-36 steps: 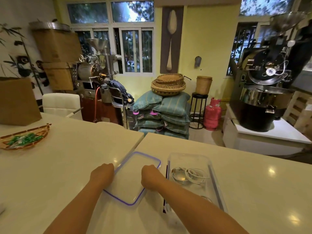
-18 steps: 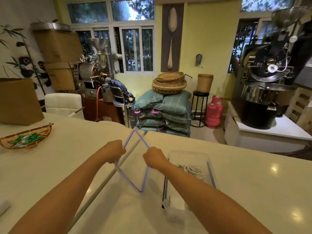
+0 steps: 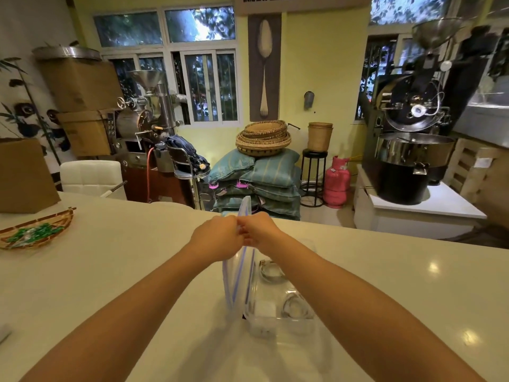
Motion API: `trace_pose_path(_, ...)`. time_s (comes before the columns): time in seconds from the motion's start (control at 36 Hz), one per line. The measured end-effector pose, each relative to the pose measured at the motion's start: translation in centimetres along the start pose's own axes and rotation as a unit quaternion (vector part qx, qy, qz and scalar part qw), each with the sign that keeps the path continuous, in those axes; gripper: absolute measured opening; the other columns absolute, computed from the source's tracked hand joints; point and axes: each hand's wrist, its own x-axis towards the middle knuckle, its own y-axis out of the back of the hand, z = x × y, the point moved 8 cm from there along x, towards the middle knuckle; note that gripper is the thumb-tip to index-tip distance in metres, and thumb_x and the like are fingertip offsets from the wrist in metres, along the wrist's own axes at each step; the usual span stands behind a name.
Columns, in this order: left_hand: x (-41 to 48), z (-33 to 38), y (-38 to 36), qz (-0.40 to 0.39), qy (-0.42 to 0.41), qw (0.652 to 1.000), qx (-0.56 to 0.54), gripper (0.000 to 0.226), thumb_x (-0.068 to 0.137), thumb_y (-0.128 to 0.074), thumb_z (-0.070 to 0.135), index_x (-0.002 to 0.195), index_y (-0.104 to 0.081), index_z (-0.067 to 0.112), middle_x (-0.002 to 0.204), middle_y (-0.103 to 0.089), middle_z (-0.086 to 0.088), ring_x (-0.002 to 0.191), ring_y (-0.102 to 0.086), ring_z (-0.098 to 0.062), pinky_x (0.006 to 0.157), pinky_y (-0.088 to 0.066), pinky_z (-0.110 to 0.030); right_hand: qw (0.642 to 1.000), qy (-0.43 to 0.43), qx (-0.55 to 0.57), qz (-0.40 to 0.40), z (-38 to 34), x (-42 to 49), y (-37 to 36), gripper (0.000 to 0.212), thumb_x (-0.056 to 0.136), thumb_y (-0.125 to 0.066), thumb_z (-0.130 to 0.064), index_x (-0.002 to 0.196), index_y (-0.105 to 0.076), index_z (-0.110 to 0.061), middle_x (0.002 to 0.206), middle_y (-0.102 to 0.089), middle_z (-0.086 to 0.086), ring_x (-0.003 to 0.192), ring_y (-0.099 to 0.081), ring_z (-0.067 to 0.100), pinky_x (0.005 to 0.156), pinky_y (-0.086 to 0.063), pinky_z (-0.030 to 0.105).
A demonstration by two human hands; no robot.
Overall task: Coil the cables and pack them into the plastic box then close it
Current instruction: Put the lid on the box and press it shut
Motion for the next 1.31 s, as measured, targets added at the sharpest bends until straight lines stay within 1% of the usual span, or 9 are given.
trace_pose_path(0.22,-0.3,-0.8,1.4,0.059,0.004,0.985,-0.159,0.032,0.096,-0.031,0.028,0.085,-0.05,0.005,0.103,-0.061,-0.02,0.092,-0.054,-0.033,0.074,-0.039,-0.038,0.998,0.036,0.049,-0.023,-1.7,-3.0,3.6,0.03,0.088,-0.052,0.0,0.114,-0.053,0.015,0.071,-0.056,0.012,0.061,-0.056,0.02,0.058,-0.052,0.027)
trace_pose_path(0.44,-0.4,-4.0,-3.3,-0.028,0.161,0.959,-0.233,0.047,0.097,-0.025,0.033,0.122,-0.044,-0.001,0.126,-0.052,-0.024,0.111,-0.051,-0.039,0.088,-0.043,-0.038,0.988,0.031,0.152,0.006,-0.9,-4.1,8.1,0.013,0.091,-0.048,-0.001,0.083,-0.058,0.003,0.072,-0.052,0.009,0.062,-0.05,0.017,0.044,-0.052,0.021)
trace_pose_path(0.53,-0.5,-3.0,-4.9,-0.071,0.174,0.944,-0.27,0.049,0.097,-0.024,0.036,0.114,-0.053,0.0,0.105,-0.063,-0.02,0.088,-0.059,-0.031,0.075,-0.046,-0.034,0.979,0.02,0.202,0.013,-0.1,-4.4,9.6,0.017,0.093,-0.042,-0.001,0.1,-0.057,0.004,0.073,-0.052,0.008,0.064,-0.05,0.016,0.055,-0.048,0.023)
trace_pose_path(0.61,-0.5,-1.9,-5.4,-0.067,0.162,0.941,-0.29,0.04,0.097,-0.028,0.027,0.09,-0.057,0.0,0.083,-0.062,-0.015,0.07,-0.055,-0.024,0.061,-0.039,-0.029,0.976,0.012,0.219,0.004,1.0,-4.8,10.9,0.022,0.095,-0.04,-0.003,0.081,-0.057,0.0,0.073,-0.052,0.007,0.065,-0.05,0.014,0.059,-0.046,0.023)
trace_pose_path(0.69,-0.6,-0.8,-6.0,-0.057,0.129,0.963,-0.23,0.04,0.097,-0.027,0.022,0.095,-0.059,-0.002,0.099,-0.063,-0.022,0.081,-0.055,-0.028,0.069,-0.042,-0.031,0.989,0.027,0.131,0.058,2.4,-4.8,12.8,0.027,0.092,-0.043,-0.001,0.067,-0.053,0.0,0.063,-0.047,0.01,0.055,-0.046,0.018,0.044,-0.044,0.022)
trace_pose_path(0.78,-1.3,0.1,-6.4,-0.043,0.113,0.972,-0.201,0.042,0.098,-0.023,0.021,0.11,-0.054,-0.005,0.115,-0.059,-0.022,0.102,-0.057,-0.033,0.088,-0.044,-0.038,0.987,0.041,-0.094,0.126,3.6,-4.7,14.4,0.027,0.086,-0.043,-0.002,0.06,-0.052,-0.002,0.061,-0.05,0.013,0.055,-0.049,0.024,0.054,-0.043,0.028)
trace_pose_path(0.92,-1.4,0.8,-7.4,-0.065,0.084,0.988,-0.112,0.04,0.098,-0.023,0.022,0.118,-0.049,-0.002,0.12,-0.056,-0.02,0.108,-0.055,-0.031,0.085,-0.043,-0.033,0.903,0.059,-0.408,0.121,4.9,-5.0,14.2,0.035,0.083,-0.038,0.003,0.051,-0.038,-0.009,0.054,-0.046,0.007,0.049,-0.044,0.02,0.047,-0.035,0.026)
trace_pose_path(1.22,0.1,1.3,-9.6,-0.08,0.043,0.996,0.019,0.035,0.098,-0.024,0.019,0.115,-0.05,0.002,0.121,-0.057,-0.014,0.086,-0.05,-0.019,0.077,-0.041,-0.026,0.853,0.04,-0.504,0.127,6.7,-4.1,14.2,0.037,0.088,-0.043,-0.007,0.053,-0.033,-0.015,0.065,-0.044,0.001,0.073,-0.046,0.023,0.063,-0.034,0.027)
trace_pose_path(1.31,0.4,1.5,-9.7,-0.081,0.036,0.995,0.035,0.033,0.098,-0.026,0.019,0.114,-0.051,0.003,0.119,-0.058,-0.013,0.089,-0.054,-0.021,0.079,-0.044,-0.026,0.853,0.043,-0.503,0.131,6.8,-4.0,14.3,0.022,0.09,-0.044,-0.011,0.07,-0.05,-0.008,0.083,-0.057,0.009,0.075,-0.047,0.022,0.065,-0.036,0.028)
